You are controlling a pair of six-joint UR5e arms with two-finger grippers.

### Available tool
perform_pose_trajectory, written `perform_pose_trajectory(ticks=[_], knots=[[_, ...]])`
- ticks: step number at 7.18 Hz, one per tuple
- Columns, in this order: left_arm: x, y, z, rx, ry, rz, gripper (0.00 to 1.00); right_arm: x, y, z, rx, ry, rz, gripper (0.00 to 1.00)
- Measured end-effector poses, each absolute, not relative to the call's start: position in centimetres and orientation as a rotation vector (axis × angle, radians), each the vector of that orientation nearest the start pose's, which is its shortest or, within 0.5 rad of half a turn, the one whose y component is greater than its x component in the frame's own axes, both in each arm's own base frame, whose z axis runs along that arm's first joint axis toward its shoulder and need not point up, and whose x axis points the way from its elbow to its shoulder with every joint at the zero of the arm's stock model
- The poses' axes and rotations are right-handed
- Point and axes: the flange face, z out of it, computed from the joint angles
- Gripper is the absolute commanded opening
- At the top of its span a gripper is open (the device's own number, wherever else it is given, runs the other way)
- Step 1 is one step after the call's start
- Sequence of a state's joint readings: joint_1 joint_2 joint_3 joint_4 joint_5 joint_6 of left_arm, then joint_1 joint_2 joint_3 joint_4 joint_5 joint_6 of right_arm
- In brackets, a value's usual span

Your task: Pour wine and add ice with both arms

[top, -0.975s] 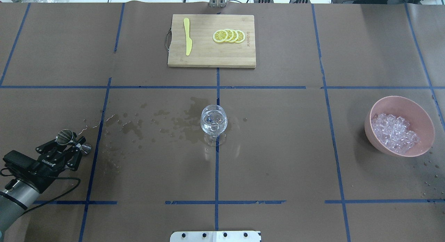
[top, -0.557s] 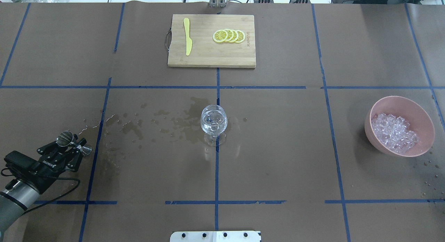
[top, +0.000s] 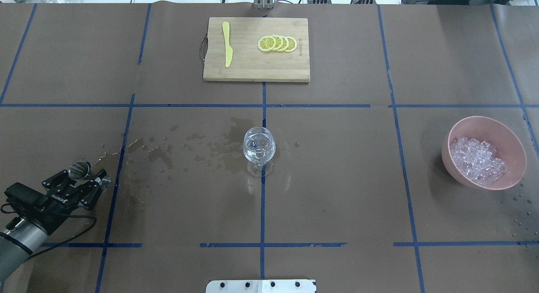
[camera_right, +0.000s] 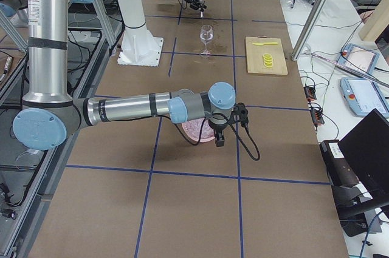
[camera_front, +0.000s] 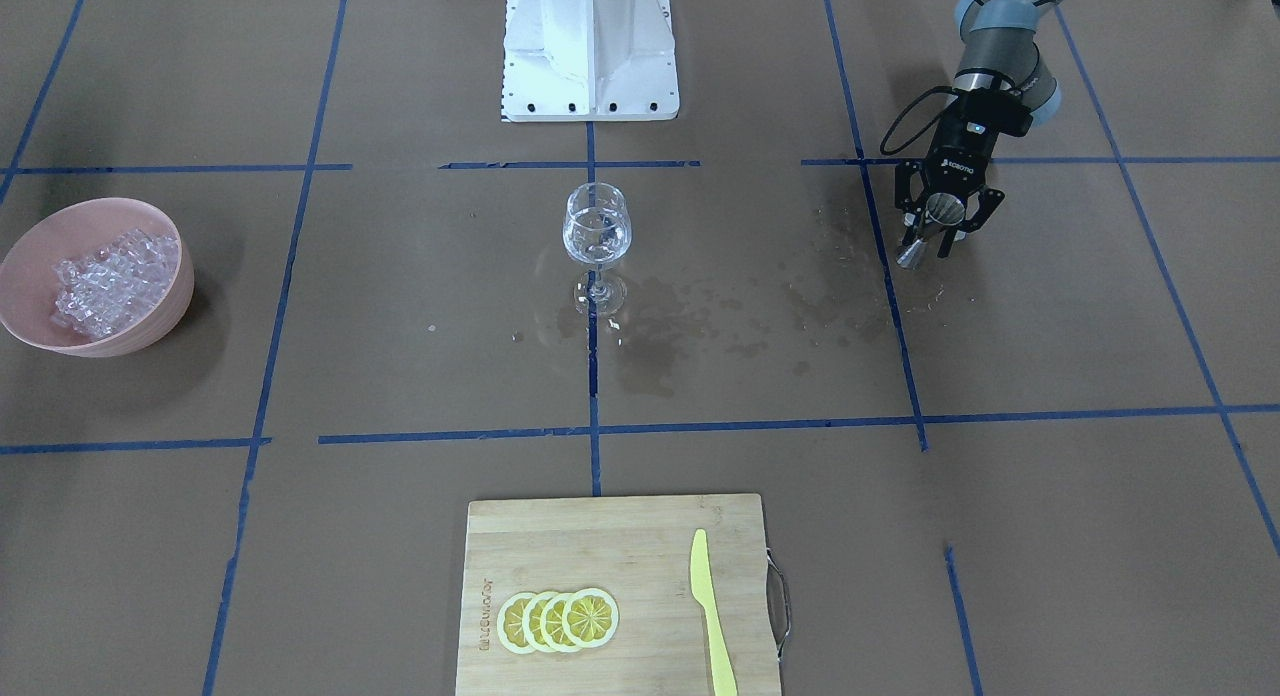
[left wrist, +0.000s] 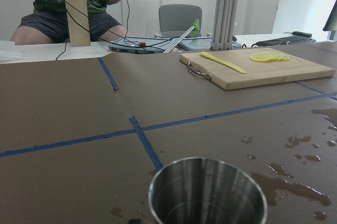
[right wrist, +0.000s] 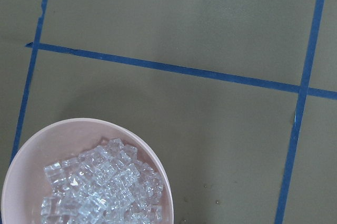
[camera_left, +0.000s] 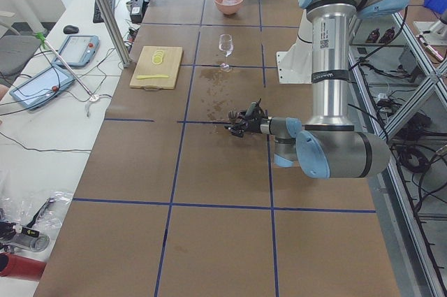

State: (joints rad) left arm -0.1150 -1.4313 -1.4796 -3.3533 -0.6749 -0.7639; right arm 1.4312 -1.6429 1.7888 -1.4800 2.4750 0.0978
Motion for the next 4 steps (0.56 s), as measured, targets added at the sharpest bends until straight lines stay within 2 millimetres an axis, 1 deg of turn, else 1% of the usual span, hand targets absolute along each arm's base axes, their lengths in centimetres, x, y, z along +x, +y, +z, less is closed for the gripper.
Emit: perform_pose_trajectory(ticks=[2,3,4], knots=[[35.5,-25.1,58.0,1.22,0.953,-0.108,1.0,-1.1,-47.2,56.4,0.113,-0.92,-0.142,1.0],[34.6,-24.7,58.3,1.194,0.959,-0.057,1.0,-1.0,-47.2,56.3,0.115,-0.92,-0.142,1.0],[33.6,-24.2,57.9,1.156,0.963,0.01,1.0,-1.0,-47.1,56.3,0.116,-0.92,-0.142,1.0]])
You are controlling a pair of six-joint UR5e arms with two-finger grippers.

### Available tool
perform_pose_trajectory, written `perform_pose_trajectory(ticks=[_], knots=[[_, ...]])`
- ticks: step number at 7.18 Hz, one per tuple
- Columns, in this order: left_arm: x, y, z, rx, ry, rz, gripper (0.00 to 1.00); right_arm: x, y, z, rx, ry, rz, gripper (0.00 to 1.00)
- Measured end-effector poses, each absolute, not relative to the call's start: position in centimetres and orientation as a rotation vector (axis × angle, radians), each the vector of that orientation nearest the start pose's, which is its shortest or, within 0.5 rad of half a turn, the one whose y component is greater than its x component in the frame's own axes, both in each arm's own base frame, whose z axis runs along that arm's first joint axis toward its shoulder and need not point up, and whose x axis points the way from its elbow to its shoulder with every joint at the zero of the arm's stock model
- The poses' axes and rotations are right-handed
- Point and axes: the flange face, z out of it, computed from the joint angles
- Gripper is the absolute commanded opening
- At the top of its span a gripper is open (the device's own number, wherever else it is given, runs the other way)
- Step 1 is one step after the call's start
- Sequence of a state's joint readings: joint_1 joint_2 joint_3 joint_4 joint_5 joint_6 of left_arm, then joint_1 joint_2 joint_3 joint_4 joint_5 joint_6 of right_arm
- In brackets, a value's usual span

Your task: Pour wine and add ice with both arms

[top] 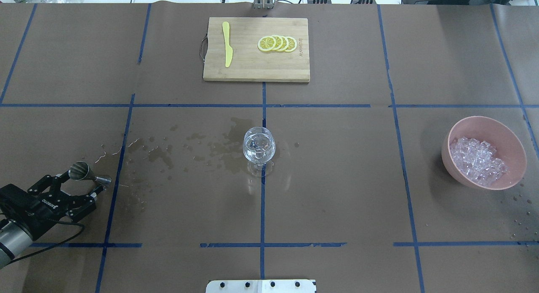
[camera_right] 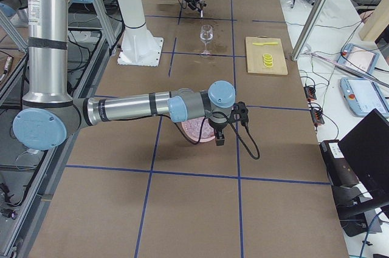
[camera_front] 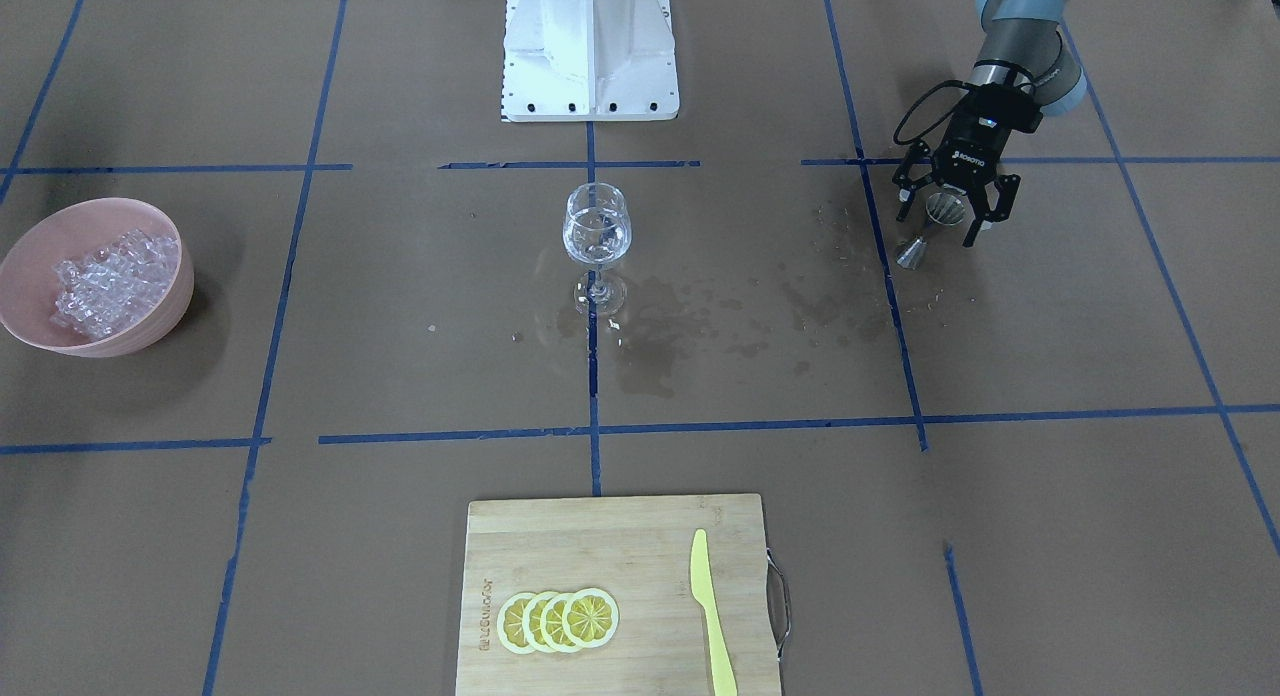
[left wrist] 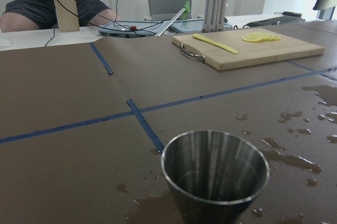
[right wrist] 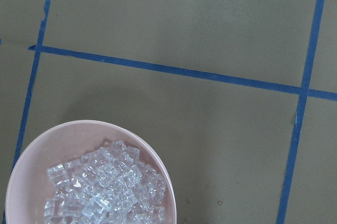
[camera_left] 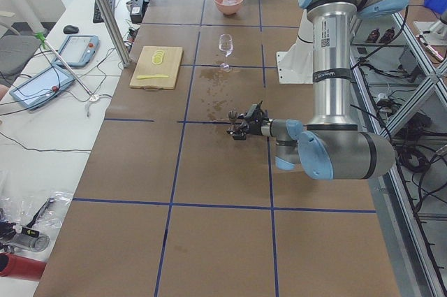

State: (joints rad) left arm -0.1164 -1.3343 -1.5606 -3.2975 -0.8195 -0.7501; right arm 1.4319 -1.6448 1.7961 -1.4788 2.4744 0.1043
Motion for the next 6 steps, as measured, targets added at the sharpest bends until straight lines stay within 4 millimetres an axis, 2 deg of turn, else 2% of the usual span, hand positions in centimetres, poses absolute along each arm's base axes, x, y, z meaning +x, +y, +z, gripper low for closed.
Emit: perform_pose_trajectory(ticks=[2,5,6], knots=[[32.2,-23.0,56.7,1.049,0.952,0.171,1.0,-1.0,-47.0,56.4,0.115,-0.92,-0.141,1.0],[28.1,-21.7,59.6,0.968,0.866,0.387,1.0,-1.0,-47.0,56.5,0.112,-0.919,-0.14,1.0],[26.2,-22.1,60.7,0.953,0.827,0.442,1.0,-1.0,-46.9,56.5,0.112,-0.919,-0.141,1.0]])
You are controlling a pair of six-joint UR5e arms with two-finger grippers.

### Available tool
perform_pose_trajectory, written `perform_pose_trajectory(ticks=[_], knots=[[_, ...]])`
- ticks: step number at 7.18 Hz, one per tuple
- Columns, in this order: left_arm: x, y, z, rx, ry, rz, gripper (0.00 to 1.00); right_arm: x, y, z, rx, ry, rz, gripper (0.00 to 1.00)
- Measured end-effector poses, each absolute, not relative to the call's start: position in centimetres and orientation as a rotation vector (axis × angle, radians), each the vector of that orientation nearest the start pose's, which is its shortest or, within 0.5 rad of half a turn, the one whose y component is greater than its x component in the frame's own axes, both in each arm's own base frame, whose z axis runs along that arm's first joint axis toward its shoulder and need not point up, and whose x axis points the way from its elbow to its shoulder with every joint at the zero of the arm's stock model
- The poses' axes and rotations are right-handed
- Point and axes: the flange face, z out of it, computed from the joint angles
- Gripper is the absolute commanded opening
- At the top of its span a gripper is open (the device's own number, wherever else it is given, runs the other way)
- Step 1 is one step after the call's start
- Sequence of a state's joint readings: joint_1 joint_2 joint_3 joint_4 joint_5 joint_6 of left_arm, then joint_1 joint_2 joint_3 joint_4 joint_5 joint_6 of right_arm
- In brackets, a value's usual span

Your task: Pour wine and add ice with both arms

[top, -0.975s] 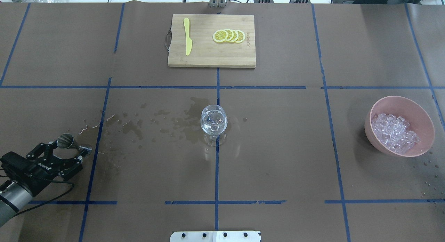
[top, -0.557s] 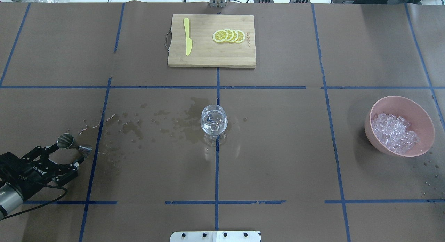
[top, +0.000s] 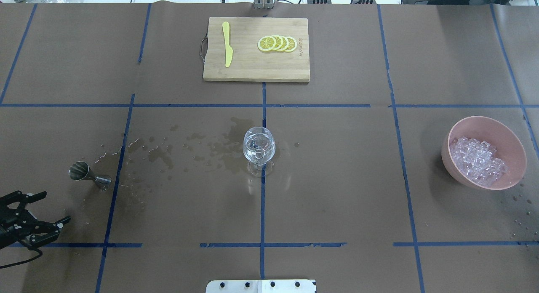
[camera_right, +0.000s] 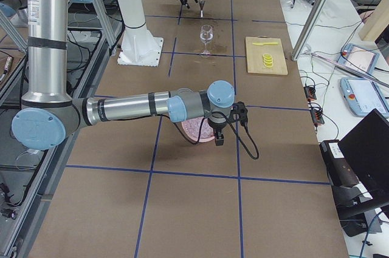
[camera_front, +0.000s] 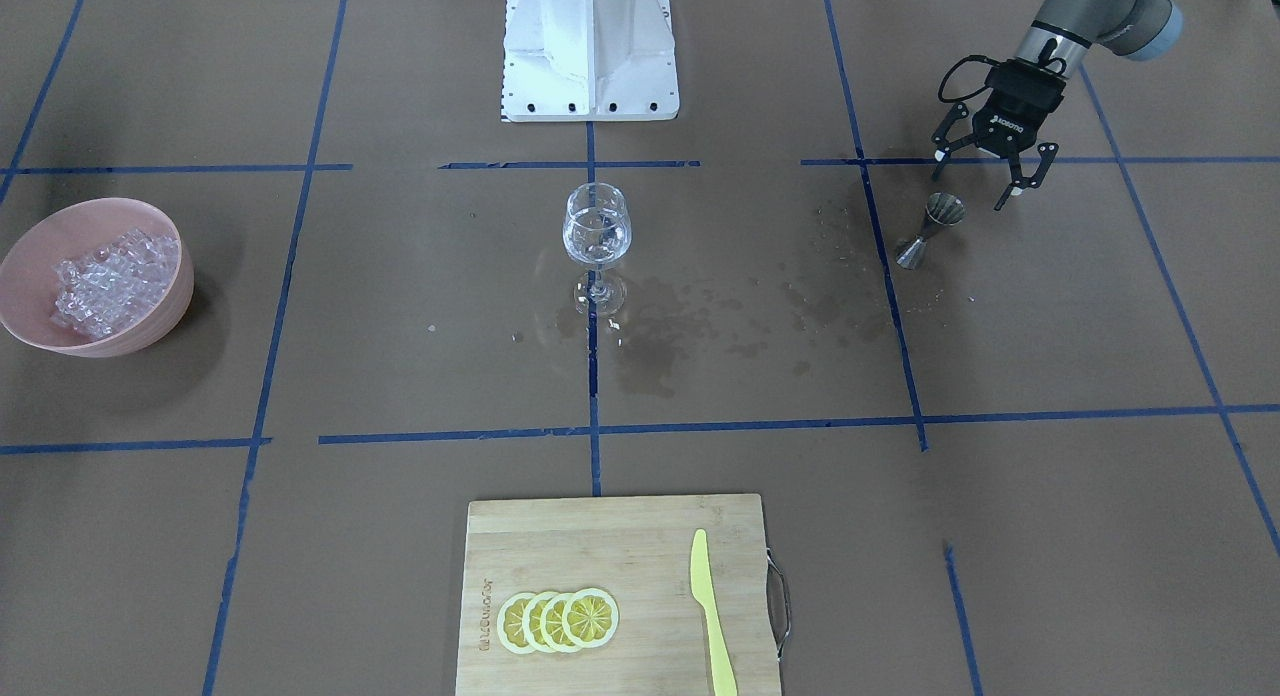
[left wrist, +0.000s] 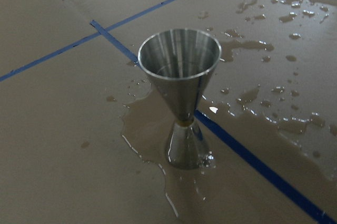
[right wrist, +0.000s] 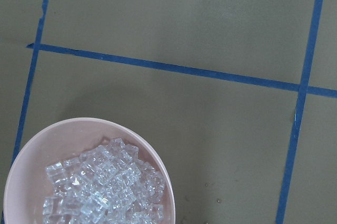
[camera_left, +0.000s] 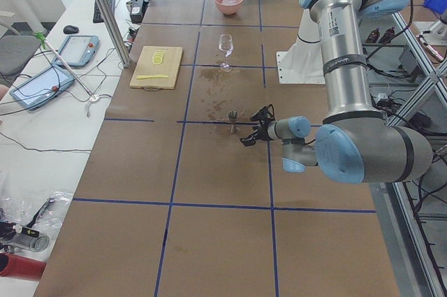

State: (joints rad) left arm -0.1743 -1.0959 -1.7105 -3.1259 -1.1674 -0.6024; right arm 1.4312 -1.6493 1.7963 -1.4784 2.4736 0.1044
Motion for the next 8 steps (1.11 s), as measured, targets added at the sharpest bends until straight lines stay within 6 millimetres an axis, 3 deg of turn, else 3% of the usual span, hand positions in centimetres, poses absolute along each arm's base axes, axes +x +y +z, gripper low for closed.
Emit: perform_pose_trajectory(ticks=[3,5,8], knots=[[20.2,-26.6,63.7,0.922,0.674,0.554,1.0,-1.9,-46.3,56.3,0.109,-0.933,-0.148,1.0],[16.7,-29.3,65.1,0.833,0.7,0.527,0.99,-5.4,-44.4,56.2,0.127,-0.974,-0.109,1.0],[12.2,-35.4,64.2,0.652,0.815,0.402,1.0,-12.2,-41.6,55.6,0.118,-0.986,0.05,1.0]])
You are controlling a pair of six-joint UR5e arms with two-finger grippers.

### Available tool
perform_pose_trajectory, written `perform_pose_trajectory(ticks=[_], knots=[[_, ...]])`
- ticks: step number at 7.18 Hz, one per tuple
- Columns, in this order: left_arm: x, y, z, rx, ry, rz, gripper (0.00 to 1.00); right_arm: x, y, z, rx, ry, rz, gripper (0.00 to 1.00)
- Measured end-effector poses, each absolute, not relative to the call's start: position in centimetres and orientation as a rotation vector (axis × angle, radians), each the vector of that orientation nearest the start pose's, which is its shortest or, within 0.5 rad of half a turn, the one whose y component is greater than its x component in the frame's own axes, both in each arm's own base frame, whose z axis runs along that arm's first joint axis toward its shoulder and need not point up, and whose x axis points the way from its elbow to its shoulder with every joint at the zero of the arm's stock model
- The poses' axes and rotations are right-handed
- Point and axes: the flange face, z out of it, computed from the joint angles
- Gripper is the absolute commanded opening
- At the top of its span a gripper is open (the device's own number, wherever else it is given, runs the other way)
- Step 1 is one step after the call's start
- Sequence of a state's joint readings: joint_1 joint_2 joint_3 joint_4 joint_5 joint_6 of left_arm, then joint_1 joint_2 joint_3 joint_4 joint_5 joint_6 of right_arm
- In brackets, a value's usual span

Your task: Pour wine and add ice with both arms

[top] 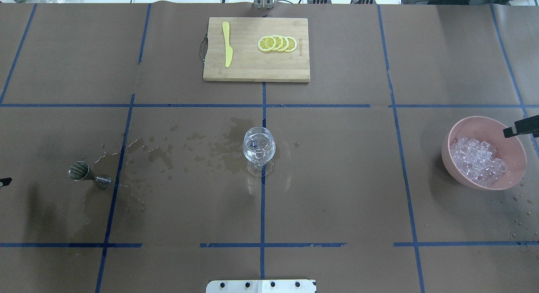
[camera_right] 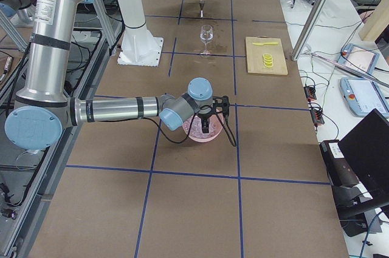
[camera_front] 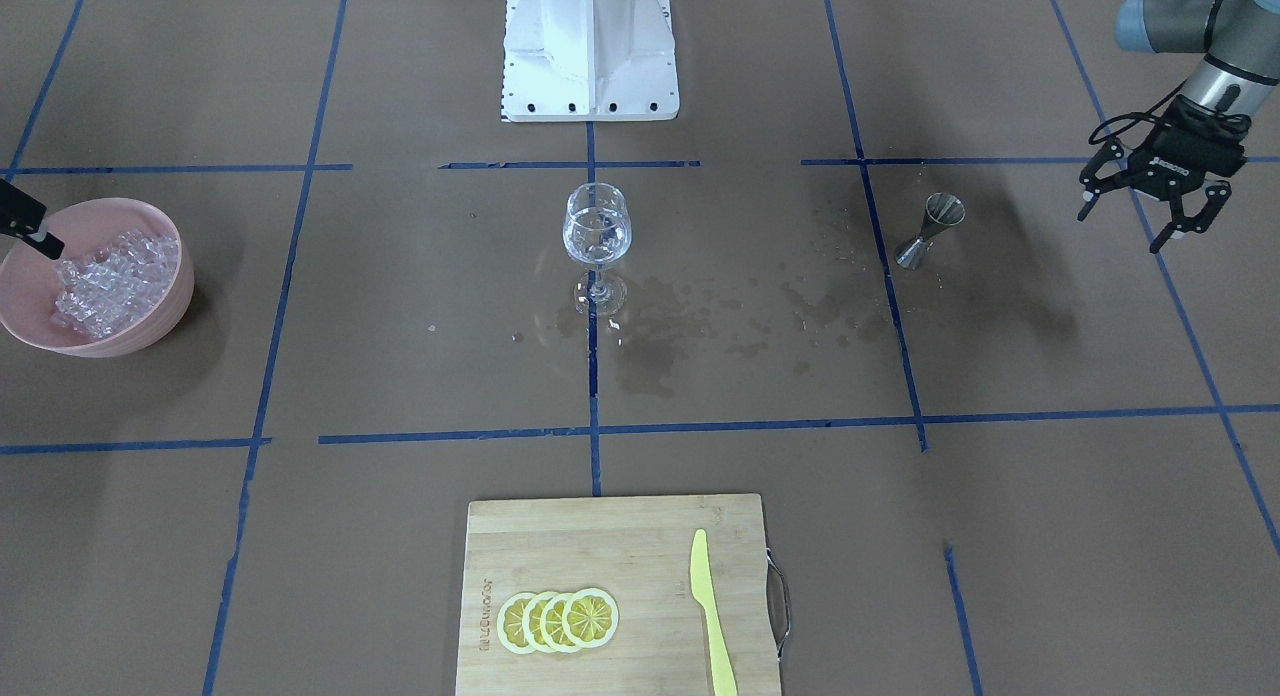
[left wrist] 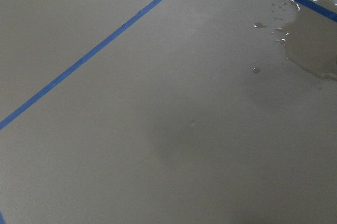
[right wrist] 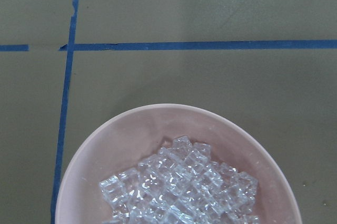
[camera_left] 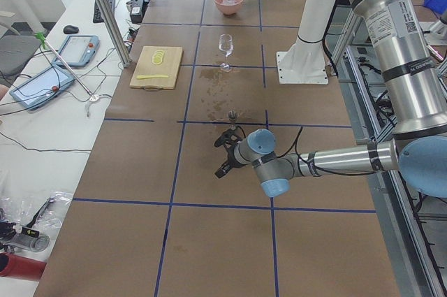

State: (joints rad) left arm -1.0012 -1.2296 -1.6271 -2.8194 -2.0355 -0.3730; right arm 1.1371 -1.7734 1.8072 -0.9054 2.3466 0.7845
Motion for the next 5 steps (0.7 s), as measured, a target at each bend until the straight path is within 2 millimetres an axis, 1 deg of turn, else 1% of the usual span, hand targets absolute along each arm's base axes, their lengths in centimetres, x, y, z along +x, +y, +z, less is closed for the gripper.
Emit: perform_pose_trajectory(ticks=[1,2,3,5], knots=[[10.5,-36.8,64.0,0.6,0.842,0.329,1.0,-14.1,-41.1,55.6,0.092,-0.977,0.093,0.95],[9.6,-37.4,63.8,0.566,0.866,0.271,1.0,-15.3,-40.6,55.7,0.066,-0.968,0.128,0.83],[9.4,-37.7,63.6,0.553,0.878,0.243,1.0,-15.9,-40.2,56.1,0.044,-0.959,0.153,0.83],[9.2,-37.9,63.3,0.549,0.886,0.227,1.0,-16.2,-39.5,56.7,0.019,-0.944,0.177,0.84]])
